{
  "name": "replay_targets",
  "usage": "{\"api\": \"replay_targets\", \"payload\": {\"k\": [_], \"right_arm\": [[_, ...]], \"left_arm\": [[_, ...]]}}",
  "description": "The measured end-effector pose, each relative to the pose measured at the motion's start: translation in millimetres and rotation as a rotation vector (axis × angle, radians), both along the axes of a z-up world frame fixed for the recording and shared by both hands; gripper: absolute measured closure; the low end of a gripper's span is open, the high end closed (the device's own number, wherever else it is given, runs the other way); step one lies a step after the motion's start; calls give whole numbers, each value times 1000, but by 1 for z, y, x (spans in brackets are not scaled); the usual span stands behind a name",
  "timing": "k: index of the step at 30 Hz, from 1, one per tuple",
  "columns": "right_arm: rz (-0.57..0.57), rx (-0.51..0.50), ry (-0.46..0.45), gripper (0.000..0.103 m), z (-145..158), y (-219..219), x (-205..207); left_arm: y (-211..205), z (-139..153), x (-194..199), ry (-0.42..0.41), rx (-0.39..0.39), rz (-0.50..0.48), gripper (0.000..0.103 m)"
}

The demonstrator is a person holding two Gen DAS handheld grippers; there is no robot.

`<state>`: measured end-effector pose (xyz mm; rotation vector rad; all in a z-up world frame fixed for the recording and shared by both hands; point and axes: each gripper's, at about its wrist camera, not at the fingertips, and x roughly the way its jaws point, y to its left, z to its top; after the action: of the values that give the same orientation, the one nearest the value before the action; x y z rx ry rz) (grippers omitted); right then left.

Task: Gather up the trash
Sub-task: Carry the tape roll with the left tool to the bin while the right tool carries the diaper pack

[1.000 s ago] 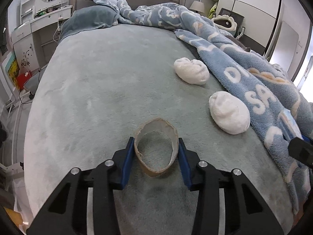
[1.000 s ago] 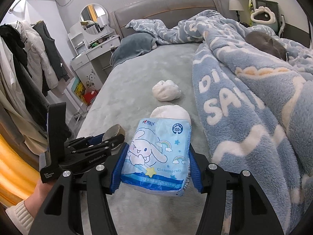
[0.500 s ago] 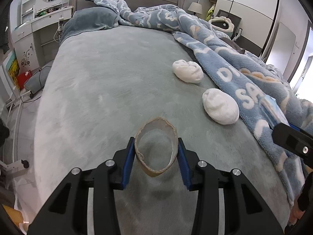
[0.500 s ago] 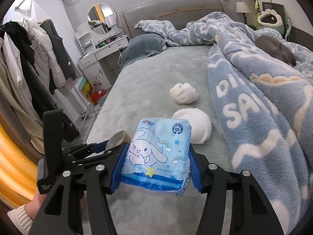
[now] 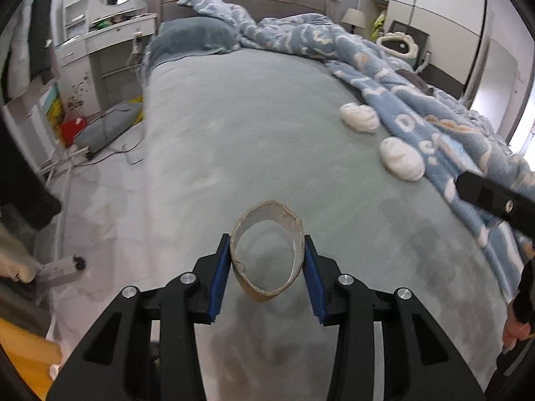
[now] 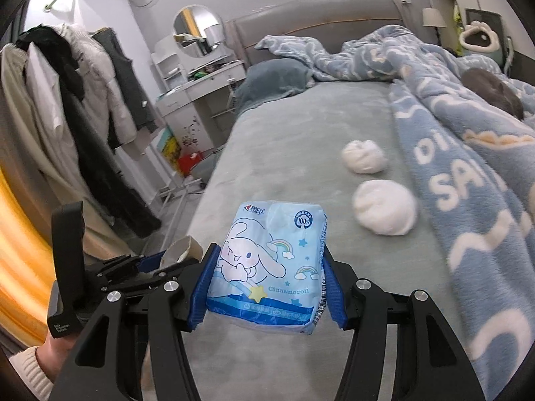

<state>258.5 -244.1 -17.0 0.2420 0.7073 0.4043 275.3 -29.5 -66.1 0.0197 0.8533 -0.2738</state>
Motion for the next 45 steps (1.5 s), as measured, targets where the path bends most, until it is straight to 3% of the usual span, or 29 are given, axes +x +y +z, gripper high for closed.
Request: {"api": "replay_targets", "payload": {"k": [15, 26, 34, 45], "right_arm": [[162, -39, 21, 45, -8, 98, -42], [245, -88, 29, 45, -15, 145, -79], [275, -101, 41, 45, -21, 163, -88], [322, -135, 49, 45, -29, 187, -91]], "left_arm": [[112, 6, -78, 34, -5, 184, 59], [156, -29, -116, 163, 41, 244, 59], [188, -60, -126, 301, 22, 278, 59], [205, -89, -129, 408, 4, 302, 59]]}}
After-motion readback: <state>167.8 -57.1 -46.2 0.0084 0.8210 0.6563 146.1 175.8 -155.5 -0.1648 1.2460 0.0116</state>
